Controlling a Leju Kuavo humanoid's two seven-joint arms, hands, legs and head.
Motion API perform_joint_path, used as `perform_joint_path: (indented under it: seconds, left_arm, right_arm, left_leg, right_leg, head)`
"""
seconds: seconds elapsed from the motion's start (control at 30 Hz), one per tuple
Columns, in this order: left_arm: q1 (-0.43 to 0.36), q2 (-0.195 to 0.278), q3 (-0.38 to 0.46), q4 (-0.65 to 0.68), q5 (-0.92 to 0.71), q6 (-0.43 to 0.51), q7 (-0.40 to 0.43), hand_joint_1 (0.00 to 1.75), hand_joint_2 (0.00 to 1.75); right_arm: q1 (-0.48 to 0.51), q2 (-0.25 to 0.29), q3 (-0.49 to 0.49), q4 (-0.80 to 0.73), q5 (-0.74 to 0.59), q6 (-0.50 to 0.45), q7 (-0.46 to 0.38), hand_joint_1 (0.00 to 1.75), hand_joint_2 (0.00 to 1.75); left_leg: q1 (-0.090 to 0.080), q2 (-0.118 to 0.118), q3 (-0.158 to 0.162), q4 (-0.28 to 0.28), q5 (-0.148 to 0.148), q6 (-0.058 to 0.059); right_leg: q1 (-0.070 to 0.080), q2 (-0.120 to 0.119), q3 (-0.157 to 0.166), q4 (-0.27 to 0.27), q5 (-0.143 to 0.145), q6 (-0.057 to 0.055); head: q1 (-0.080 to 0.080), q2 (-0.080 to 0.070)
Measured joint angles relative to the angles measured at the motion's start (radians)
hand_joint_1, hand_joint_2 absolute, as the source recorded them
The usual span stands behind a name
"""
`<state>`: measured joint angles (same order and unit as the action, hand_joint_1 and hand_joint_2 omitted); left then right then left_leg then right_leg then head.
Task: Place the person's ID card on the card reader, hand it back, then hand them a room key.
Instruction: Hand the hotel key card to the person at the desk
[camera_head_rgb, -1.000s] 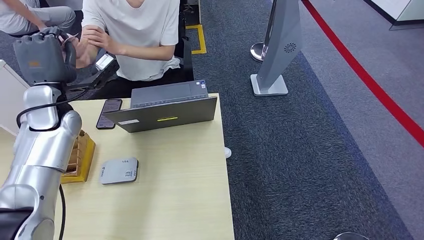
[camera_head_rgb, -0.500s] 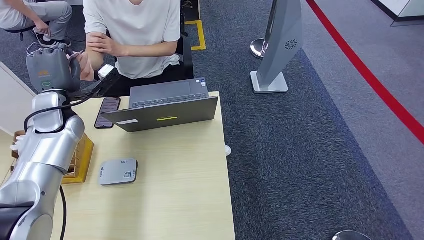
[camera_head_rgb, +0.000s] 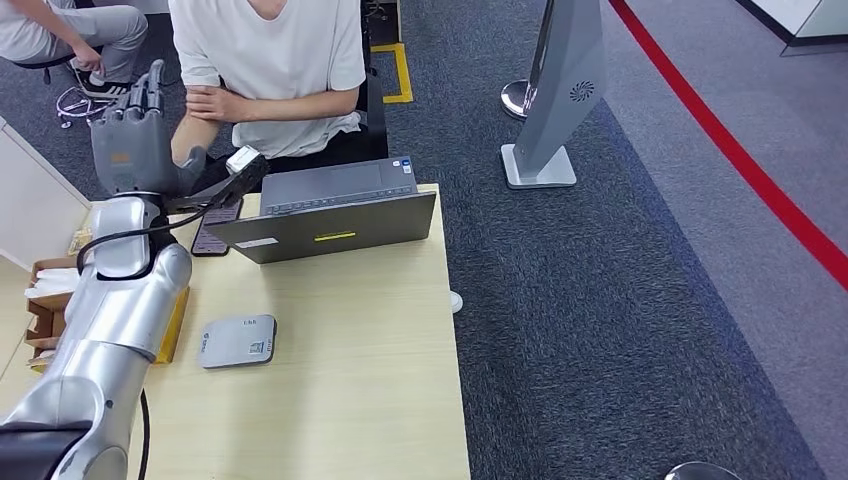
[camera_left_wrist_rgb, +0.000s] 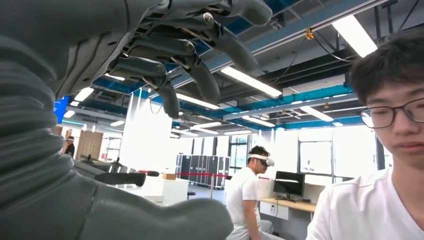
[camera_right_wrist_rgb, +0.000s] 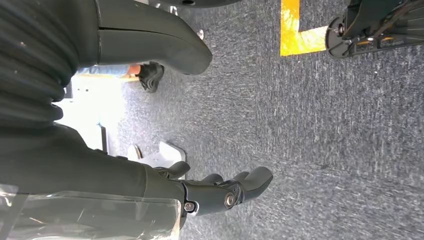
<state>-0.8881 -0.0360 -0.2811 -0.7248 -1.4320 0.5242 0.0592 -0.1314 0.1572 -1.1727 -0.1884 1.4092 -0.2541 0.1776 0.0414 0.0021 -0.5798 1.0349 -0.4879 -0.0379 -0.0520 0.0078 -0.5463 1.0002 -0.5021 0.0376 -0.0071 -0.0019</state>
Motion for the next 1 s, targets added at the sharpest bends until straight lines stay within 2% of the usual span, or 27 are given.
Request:
perform_joint_path:
  seconds: [0.13, 0.37, 0.67, 0.77, 1.0]
  left_arm:
    - [0.055, -0.008, 0.0, -0.099, 0.012, -0.041, -0.001, 0.0, 1.75]
    - [0.097, -0.008, 0.0, -0.186, 0.032, -0.073, 0.001, 0.0, 1.75]
    - [0.218, 0.007, -0.004, -0.334, 0.049, -0.101, -0.009, 0.0, 1.75]
    - [0.319, 0.04, -0.01, -0.444, 0.047, -0.12, -0.008, 0.0, 1.75]
    - [0.651, 0.153, -0.011, -0.703, 0.017, -0.189, 0.007, 0.0, 1.75]
  right_arm:
    - [0.005, 0.0, -0.002, 0.0, -0.005, -0.002, -0.004, 0.0, 1.75]
    - [0.009, 0.0, -0.01, 0.0, -0.015, -0.004, -0.008, 0.0, 1.75]
    - [0.011, 0.0, -0.034, 0.0, -0.035, -0.007, -0.008, 0.0, 1.75]
    - [0.012, 0.0, -0.049, 0.0, -0.059, -0.013, -0.007, 0.0, 1.75]
    - [0.017, -0.002, -0.088, 0.0, -0.102, -0.02, -0.002, 0.0, 1.75]
  left_leg:
    - [0.0, 0.0, 0.0, 0.0, 0.0, 0.0]
    - [0.0, 0.0, 0.0, 0.0, 0.0, 0.0]
    - [0.0, 0.001, 0.0, 0.0, 0.0, 0.0]
    - [0.0, 0.003, 0.002, -0.001, 0.0, 0.0]
    - [0.0, 0.004, 0.002, -0.002, -0.001, 0.0]
  right_leg:
    - [0.0, 0.0, 0.0, 0.0, 0.001, 0.0]
    - [0.0, 0.0, 0.0, 0.0, 0.001, 0.0]
    - [0.0, 0.001, 0.001, 0.0, 0.001, 0.0]
    - [0.0, 0.003, 0.002, 0.0, 0.001, 0.0]
    - [0.0, 0.003, 0.0, 0.0, -0.001, 0.0]
  head:
    - [0.0, 0.0]
    - [0.0, 0.0]
    - [0.0, 0.0]
    - [0.0, 0.0]
    - [0.0, 0.0]
